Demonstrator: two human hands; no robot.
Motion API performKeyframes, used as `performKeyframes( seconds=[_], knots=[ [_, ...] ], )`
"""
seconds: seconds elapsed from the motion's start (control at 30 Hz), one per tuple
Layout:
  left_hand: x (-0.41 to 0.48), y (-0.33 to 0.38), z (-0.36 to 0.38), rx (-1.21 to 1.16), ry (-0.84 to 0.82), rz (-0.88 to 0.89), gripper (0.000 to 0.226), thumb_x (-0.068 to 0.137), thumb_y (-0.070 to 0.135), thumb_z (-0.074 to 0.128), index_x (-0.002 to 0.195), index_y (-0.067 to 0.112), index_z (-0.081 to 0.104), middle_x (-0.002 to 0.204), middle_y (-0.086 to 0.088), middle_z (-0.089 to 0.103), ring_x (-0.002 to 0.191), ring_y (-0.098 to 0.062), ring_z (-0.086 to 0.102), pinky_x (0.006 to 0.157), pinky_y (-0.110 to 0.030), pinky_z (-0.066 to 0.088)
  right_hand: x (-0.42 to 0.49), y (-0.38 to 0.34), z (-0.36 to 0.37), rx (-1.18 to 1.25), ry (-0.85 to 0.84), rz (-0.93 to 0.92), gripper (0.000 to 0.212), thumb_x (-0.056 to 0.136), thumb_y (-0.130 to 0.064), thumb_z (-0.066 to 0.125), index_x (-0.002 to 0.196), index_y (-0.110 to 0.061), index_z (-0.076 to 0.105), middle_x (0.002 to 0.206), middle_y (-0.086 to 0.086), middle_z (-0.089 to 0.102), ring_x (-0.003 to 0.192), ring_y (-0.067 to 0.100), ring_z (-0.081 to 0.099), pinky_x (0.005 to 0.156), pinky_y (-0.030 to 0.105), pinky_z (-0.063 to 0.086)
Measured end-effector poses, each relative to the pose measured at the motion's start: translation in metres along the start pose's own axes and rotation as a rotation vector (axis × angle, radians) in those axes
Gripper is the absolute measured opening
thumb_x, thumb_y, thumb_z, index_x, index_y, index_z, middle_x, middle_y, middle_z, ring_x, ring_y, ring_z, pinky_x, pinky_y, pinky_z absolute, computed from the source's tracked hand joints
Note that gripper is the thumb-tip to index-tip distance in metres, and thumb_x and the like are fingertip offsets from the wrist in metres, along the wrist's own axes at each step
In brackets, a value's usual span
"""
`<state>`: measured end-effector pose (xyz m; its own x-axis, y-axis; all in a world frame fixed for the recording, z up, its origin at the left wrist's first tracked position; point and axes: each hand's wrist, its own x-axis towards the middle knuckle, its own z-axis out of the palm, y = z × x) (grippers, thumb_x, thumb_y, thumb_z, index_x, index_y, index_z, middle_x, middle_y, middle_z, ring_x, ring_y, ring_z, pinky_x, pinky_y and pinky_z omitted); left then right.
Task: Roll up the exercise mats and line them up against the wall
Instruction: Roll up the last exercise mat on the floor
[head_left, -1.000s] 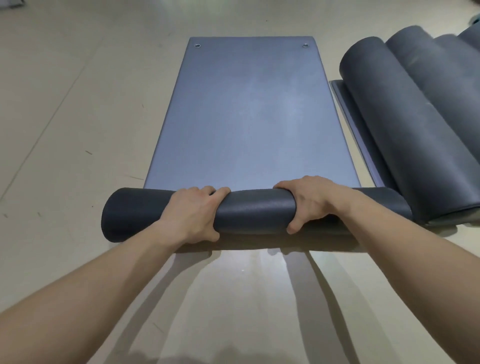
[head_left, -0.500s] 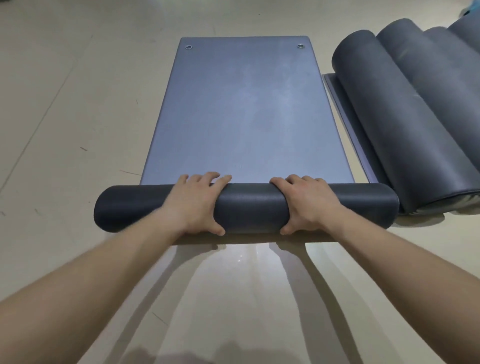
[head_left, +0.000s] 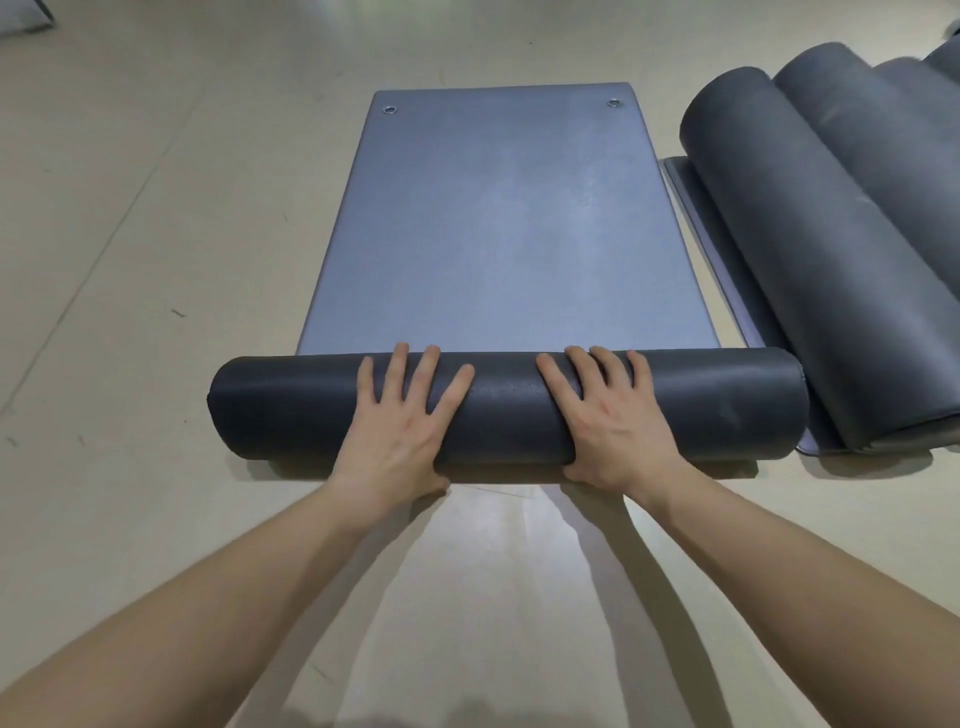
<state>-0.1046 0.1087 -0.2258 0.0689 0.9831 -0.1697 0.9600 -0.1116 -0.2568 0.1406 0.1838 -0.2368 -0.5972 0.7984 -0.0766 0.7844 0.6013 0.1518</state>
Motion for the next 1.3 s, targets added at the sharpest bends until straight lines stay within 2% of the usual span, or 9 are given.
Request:
performKeyframes(
  seconds=[0.23, 0.33, 0.43, 0.53, 0.77, 0.9, 1.0, 1.17, 1.3],
  knots=[
    [0.028, -0.026, -0.020, -0.117, -0.036, 0.110, 0.117, 0.063, 0.070, 0.075, 0.154, 0.028, 0.013, 0.147, -0.002, 0.046, 0.128, -0.028, 0.051, 0.112, -0.051, 0.040, 0.036, 0.021, -0.053, 0.130, -0.321, -0.085, 0.120, 0.061, -0.069, 0.082, 0.154, -0.033, 0.016, 0.140, 0.005, 0.051, 0.120, 0.031, 0.055, 0.109, 0.052, 0.044],
    [0.018, -0.033, -0.035, -0.178, -0.271, 0.218, 0.116, 0.055, 0.076, 0.074, 0.150, 0.035, 0.022, 0.128, 0.005, 0.056, 0.108, -0.022, 0.060, 0.093, -0.040, 0.051, 0.015, 0.018, -0.065, 0.211, -0.480, -0.099, 0.119, 0.060, -0.073, 0.080, 0.155, -0.035, 0.018, 0.141, 0.001, 0.050, 0.125, 0.029, 0.052, 0.117, 0.060, 0.031],
    [0.030, -0.038, -0.045, -0.293, -0.473, 0.215, 0.113, 0.054, 0.071, 0.083, 0.147, 0.039, 0.028, 0.125, 0.007, 0.058, 0.108, -0.021, 0.059, 0.095, -0.041, 0.052, -0.026, -0.001, -0.050, 0.105, -0.289, -0.072, 0.130, 0.060, -0.078, 0.076, 0.159, -0.030, 0.005, 0.158, 0.004, 0.028, 0.144, 0.033, 0.031, 0.121, 0.065, 0.015],
    [0.046, -0.043, -0.048, -0.403, -0.564, 0.184, 0.118, 0.053, 0.064, 0.090, 0.150, 0.040, 0.028, 0.134, 0.008, 0.055, 0.118, -0.023, 0.057, 0.104, -0.043, 0.048, -0.041, -0.011, -0.030, 0.071, -0.202, -0.019, 0.133, 0.061, -0.074, 0.081, 0.157, -0.028, 0.002, 0.160, 0.008, 0.025, 0.144, 0.036, 0.030, 0.118, 0.062, 0.024],
    [-0.006, -0.005, -0.006, -0.122, 0.068, 0.065, 0.122, 0.065, 0.074, 0.076, 0.156, 0.029, 0.010, 0.162, -0.002, 0.031, 0.144, -0.032, 0.036, 0.121, -0.051, 0.028, 0.018, 0.016, -0.050, 0.193, -0.302, -0.047, 0.121, 0.056, -0.072, 0.082, 0.152, -0.037, 0.018, 0.141, 0.000, 0.050, 0.121, 0.029, 0.055, 0.106, 0.051, 0.045],
    [0.021, -0.019, -0.017, -0.164, 0.034, 0.110, 0.115, 0.061, 0.073, 0.074, 0.153, 0.031, 0.020, 0.150, 0.002, 0.046, 0.127, -0.027, 0.053, 0.111, -0.046, 0.040, -0.001, -0.002, -0.027, 0.039, -0.092, 0.035, 0.138, 0.050, -0.078, 0.083, 0.158, -0.029, 0.011, 0.148, 0.008, 0.041, 0.132, 0.035, 0.045, 0.111, 0.059, 0.033],
    [0.032, -0.024, -0.028, -0.191, -0.030, 0.117, 0.106, 0.062, 0.069, 0.075, 0.149, 0.034, 0.026, 0.134, 0.004, 0.058, 0.109, -0.025, 0.061, 0.097, -0.042, 0.049, -0.001, -0.001, -0.028, 0.011, -0.030, -0.002, 0.122, 0.060, -0.072, 0.080, 0.154, -0.028, 0.015, 0.143, 0.008, 0.047, 0.125, 0.034, 0.050, 0.106, 0.057, 0.038],
    [0.043, -0.033, -0.056, -0.305, -0.332, 0.146, 0.100, 0.056, 0.070, 0.081, 0.139, 0.040, 0.035, 0.113, 0.010, 0.061, 0.096, -0.020, 0.060, 0.084, -0.038, 0.054, 0.012, 0.013, -0.062, 0.129, -0.245, -0.064, 0.108, 0.061, -0.074, 0.078, 0.147, -0.037, 0.024, 0.124, -0.001, 0.058, 0.106, 0.027, 0.062, 0.094, 0.044, 0.051],
    [0.024, -0.025, -0.054, -0.360, -0.380, 0.140, 0.117, 0.058, 0.073, 0.079, 0.154, 0.039, 0.022, 0.145, 0.004, 0.048, 0.123, -0.025, 0.053, 0.106, -0.046, 0.046, 0.009, 0.013, -0.076, 0.196, -0.435, -0.091, 0.112, 0.054, -0.075, 0.083, 0.145, -0.041, 0.028, 0.117, -0.006, 0.058, 0.100, 0.023, 0.061, 0.088, 0.041, 0.054]
  ],
)
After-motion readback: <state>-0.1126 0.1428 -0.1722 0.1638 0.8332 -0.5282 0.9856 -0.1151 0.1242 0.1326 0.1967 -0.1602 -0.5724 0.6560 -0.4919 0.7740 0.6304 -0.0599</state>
